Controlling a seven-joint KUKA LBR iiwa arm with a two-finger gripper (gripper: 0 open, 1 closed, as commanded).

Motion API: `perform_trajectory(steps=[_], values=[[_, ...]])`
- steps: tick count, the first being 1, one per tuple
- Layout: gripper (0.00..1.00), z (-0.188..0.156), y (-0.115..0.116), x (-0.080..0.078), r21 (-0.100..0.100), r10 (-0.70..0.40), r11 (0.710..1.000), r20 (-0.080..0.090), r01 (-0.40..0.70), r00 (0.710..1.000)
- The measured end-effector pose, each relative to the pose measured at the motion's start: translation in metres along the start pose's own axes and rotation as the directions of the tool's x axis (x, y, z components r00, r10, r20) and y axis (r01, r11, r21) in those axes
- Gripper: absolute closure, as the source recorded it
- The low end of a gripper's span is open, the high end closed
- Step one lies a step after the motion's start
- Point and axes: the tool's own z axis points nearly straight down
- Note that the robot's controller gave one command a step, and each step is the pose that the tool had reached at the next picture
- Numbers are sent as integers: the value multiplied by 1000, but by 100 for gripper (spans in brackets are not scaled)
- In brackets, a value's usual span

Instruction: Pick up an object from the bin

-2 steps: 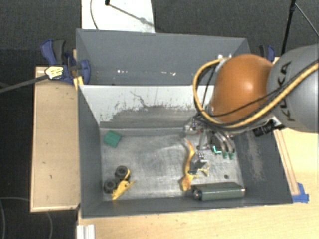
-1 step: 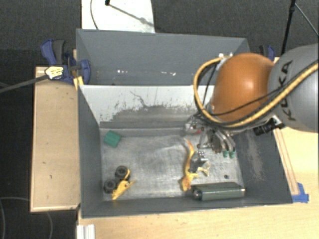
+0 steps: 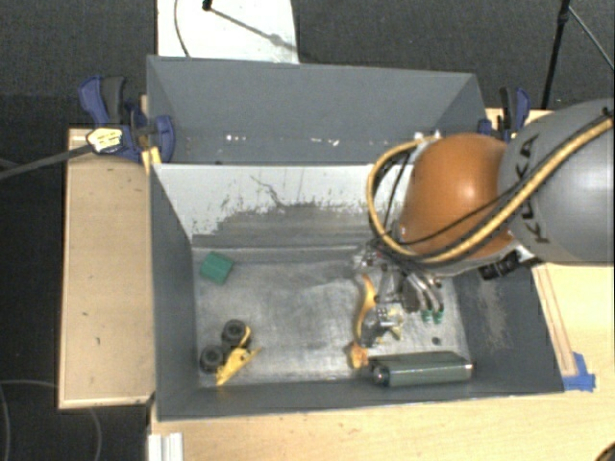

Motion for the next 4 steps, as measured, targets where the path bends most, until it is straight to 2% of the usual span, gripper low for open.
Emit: perform_trajectory(steps=[1, 2, 3, 4], values=[[0, 68, 5, -11, 1, 63, 998, -3, -63, 998], [0, 93, -4, 10, 1, 56, 998, -5, -56, 998], [0, 93, 25, 18, 3, -116, 993, -3, 116, 993], [0, 93, 2, 22, -5, -247, 969, 3, 247, 969]])
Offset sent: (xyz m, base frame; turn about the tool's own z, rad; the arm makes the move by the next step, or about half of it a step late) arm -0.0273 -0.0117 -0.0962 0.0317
